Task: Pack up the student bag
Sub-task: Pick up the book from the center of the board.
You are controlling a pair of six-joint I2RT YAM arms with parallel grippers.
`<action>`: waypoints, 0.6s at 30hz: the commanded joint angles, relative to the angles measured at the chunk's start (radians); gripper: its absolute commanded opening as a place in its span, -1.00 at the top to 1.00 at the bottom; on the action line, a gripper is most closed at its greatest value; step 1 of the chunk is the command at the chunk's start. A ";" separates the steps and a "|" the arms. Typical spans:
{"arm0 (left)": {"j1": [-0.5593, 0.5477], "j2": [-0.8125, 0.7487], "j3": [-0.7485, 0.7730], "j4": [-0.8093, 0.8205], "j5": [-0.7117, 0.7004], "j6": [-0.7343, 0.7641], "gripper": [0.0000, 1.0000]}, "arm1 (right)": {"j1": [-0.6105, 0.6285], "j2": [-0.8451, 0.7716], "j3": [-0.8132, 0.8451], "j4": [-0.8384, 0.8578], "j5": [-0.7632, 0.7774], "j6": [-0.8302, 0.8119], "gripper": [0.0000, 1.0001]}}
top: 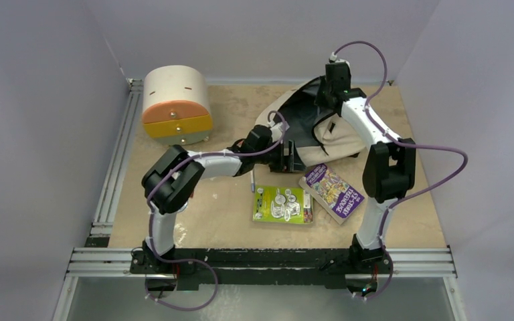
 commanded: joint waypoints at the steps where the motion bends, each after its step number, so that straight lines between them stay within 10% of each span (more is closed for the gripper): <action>1: -0.005 0.054 0.106 0.029 0.040 -0.013 -0.55 | -0.006 -0.066 0.001 0.091 -0.023 0.009 1.00; 18: -0.053 0.162 0.208 -0.109 0.067 -0.001 -0.57 | -0.008 -0.084 -0.029 0.106 -0.034 0.017 1.00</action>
